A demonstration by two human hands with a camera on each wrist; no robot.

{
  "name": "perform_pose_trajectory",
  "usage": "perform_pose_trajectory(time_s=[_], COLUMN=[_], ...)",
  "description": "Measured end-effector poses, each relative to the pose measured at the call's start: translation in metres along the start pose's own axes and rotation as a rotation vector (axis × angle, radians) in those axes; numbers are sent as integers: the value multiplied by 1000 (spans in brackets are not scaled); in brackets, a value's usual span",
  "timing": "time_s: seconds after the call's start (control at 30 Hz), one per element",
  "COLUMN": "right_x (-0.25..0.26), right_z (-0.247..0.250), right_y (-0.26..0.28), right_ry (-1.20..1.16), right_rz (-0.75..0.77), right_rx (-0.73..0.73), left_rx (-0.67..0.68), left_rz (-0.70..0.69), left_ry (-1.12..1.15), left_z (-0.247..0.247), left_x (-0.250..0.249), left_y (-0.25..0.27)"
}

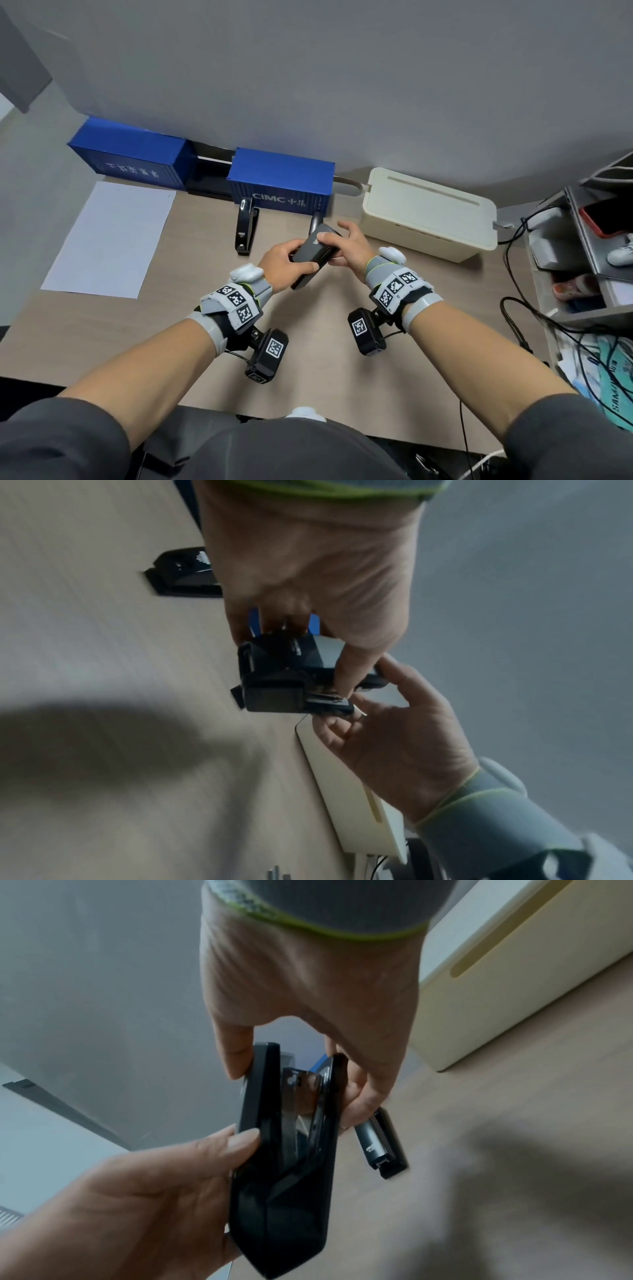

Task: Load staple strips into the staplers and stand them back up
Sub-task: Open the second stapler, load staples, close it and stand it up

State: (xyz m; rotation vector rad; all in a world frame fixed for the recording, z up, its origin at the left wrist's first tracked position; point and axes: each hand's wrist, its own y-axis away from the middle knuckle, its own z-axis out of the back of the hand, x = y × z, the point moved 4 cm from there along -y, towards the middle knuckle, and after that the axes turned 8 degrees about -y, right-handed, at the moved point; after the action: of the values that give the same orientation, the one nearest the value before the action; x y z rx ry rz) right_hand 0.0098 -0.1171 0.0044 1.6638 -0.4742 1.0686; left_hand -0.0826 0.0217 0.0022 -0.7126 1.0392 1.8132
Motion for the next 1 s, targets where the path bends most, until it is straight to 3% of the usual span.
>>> perform_pose_trajectory(time_s=[0.27, 0.43, 0.63, 1.0], right_x=[18, 14, -8, -25], right_z=[-26, -16, 19, 9], right_y=[-24, -47, -70, -105], right_ry=[48, 219, 261, 625], right_rz=[35, 11, -147, -190], right_rx=[68, -41, -97, -92], left_rx=[-70, -142, -224, -224], left_rz=[120, 238, 389, 401], left_ry=[179, 237, 188, 20], left_z=[16, 18, 9, -3], left_x=[13, 27, 47, 52], left_y=[-17, -44, -88, -117])
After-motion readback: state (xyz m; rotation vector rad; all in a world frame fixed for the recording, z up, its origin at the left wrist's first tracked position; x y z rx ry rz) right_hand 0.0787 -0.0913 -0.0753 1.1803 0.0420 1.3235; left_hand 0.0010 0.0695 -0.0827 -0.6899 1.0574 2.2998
